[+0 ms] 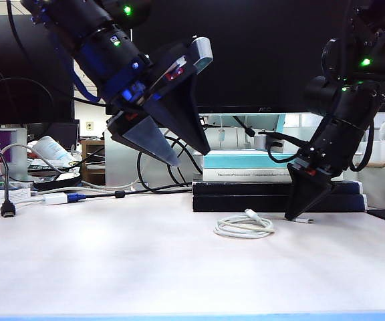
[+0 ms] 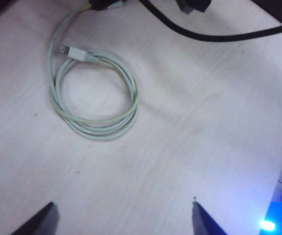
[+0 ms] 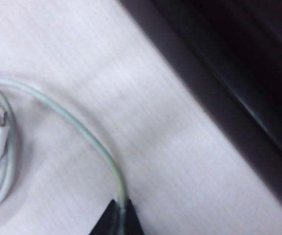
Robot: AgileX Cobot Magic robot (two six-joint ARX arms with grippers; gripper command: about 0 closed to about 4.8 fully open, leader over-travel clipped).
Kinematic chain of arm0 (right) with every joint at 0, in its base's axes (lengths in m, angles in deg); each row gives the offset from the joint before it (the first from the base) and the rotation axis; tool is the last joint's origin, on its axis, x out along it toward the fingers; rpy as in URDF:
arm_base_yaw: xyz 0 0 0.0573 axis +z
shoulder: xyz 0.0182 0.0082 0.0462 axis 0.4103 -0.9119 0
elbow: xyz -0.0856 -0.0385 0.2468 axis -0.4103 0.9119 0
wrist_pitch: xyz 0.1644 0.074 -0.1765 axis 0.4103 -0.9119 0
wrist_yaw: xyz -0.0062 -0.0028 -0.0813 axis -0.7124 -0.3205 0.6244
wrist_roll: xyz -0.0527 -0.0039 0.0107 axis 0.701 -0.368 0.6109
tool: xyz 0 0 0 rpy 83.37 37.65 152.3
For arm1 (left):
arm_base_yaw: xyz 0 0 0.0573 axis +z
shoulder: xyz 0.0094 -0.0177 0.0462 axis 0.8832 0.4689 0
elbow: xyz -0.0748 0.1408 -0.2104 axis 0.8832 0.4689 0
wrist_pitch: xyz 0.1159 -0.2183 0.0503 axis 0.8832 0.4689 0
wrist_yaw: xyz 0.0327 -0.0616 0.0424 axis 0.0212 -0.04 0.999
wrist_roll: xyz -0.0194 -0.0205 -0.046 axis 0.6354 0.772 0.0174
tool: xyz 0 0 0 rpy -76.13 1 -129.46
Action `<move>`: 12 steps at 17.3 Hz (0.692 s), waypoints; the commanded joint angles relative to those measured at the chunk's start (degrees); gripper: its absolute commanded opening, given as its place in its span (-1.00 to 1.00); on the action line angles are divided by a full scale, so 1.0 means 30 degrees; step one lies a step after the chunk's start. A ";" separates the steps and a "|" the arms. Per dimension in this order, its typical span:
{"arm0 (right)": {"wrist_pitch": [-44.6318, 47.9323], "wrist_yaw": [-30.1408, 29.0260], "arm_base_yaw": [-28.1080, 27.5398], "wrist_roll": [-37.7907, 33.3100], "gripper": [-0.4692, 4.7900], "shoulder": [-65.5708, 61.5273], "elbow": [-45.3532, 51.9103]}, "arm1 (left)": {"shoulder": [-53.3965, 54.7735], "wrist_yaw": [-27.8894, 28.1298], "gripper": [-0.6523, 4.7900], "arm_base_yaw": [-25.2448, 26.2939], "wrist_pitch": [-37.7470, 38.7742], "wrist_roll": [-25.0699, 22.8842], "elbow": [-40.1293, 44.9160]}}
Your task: Unfold the white charging cable into a straight cable.
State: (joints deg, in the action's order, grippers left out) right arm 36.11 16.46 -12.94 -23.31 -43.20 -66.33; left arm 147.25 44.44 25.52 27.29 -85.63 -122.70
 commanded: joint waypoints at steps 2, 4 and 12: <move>-0.0838 -0.0044 0.0066 -0.1392 -0.84 0.1545 -0.0138 | -0.0066 0.1829 0.61 -0.0007 -0.0743 0.0619 -0.0066; -0.0809 -0.0437 0.0058 -0.1836 -0.84 0.2681 -0.0131 | -0.0073 0.2062 0.65 -0.0007 -0.1158 0.0612 -0.0066; -0.1996 -0.2055 0.0328 -0.2951 -0.84 0.7752 -0.0124 | -0.0517 0.0903 0.74 -0.0015 -0.1479 0.0794 -0.0058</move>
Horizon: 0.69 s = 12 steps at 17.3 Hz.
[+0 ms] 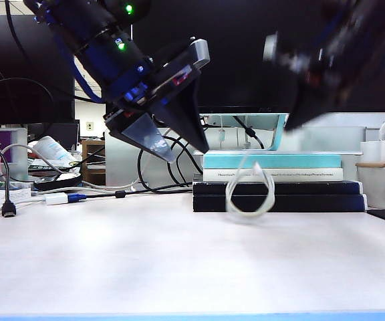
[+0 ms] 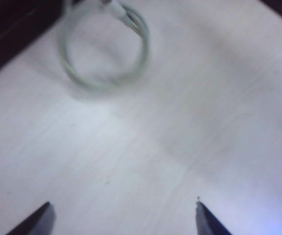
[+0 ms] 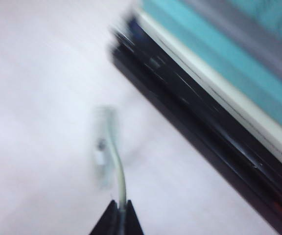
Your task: Unfold the white charging cable into a straight cable.
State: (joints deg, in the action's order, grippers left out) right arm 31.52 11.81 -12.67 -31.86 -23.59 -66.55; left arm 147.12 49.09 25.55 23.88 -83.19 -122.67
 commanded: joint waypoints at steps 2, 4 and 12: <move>-0.0823 -0.0787 0.0255 -0.0277 -0.84 0.2579 -0.0051 | -0.0882 -0.1362 0.74 -0.0022 -0.0678 -0.0481 -0.0066; -0.1435 -0.1443 0.0262 -0.0619 -0.84 0.4051 -0.0051 | -0.1173 -0.1566 0.74 0.0007 -0.1326 -0.0503 -0.0058; -0.3388 -0.2637 0.0350 -0.1093 -0.84 0.9850 -0.0044 | -0.1348 -0.6870 0.74 0.0015 -0.3636 -0.1399 0.0029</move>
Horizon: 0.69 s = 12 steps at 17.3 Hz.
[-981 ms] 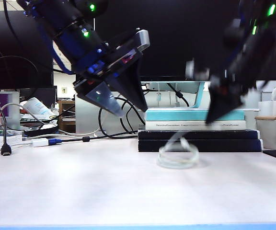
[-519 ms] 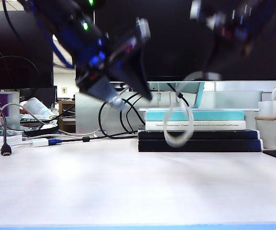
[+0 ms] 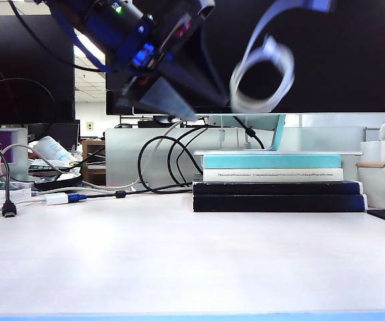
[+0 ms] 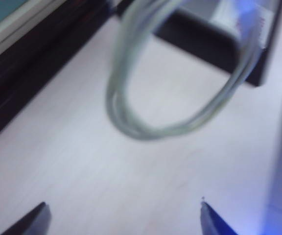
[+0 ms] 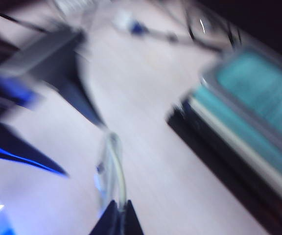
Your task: Unfold the white charging cable into a straight cable.
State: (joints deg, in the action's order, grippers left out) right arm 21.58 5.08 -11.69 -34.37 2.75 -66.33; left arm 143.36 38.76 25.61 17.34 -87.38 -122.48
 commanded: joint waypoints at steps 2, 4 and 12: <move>-0.0364 -0.0401 0.0022 -0.0321 -0.84 0.1996 -0.0117 | -0.0095 -0.6798 0.74 -0.0015 -0.2688 0.0204 -0.0036; -0.0619 -0.0408 0.0022 -0.0685 -0.84 0.2616 -0.0117 | -0.0087 -0.8138 0.82 -0.0219 -0.3803 0.0539 -0.0036; 0.0255 -0.1413 0.0029 -0.1384 -0.84 0.3504 -0.0117 | 0.0102 -0.8786 1.00 -0.1042 -0.7781 0.3701 0.0022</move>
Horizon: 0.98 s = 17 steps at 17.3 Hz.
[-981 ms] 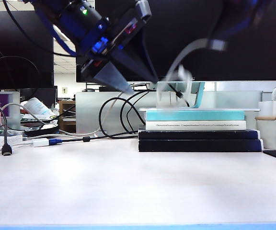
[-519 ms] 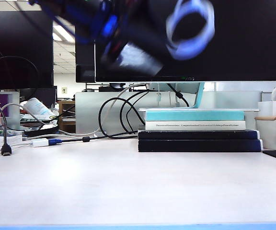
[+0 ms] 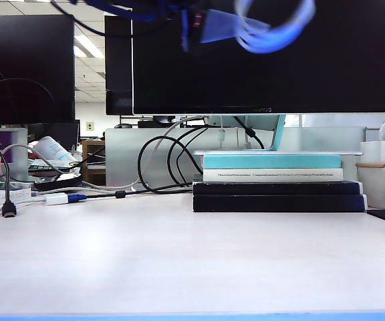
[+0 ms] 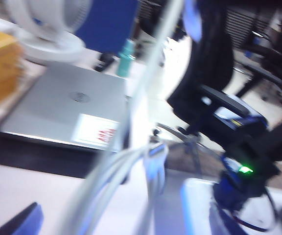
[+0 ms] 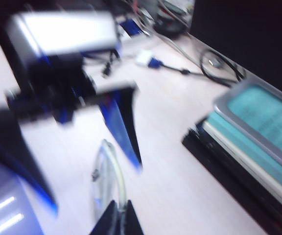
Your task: Unfold the white charging cable into a straight cable.
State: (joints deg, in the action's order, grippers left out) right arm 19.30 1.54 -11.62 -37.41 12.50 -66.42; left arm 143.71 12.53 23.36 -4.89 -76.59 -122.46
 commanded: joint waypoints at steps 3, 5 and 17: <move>0.1931 -0.0284 0.0007 -0.0765 -0.84 0.1406 -0.0080 | -0.0015 0.1552 0.11 -0.0415 -0.1260 0.0758 0.0015; 0.1384 -0.0284 0.0007 -0.0816 -0.84 0.1537 -0.0080 | -0.0015 0.1005 -0.68 -0.0415 -0.1596 0.0743 0.0015; -0.1180 -0.0911 0.0007 -0.2463 -0.84 0.3446 0.0743 | -0.0029 -0.0328 -0.78 -0.1960 -0.2652 0.4357 -0.0066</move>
State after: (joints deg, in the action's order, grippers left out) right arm 15.54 -0.96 -11.62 -44.89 22.77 -64.61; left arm 143.89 14.82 17.98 -10.59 -63.73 -122.35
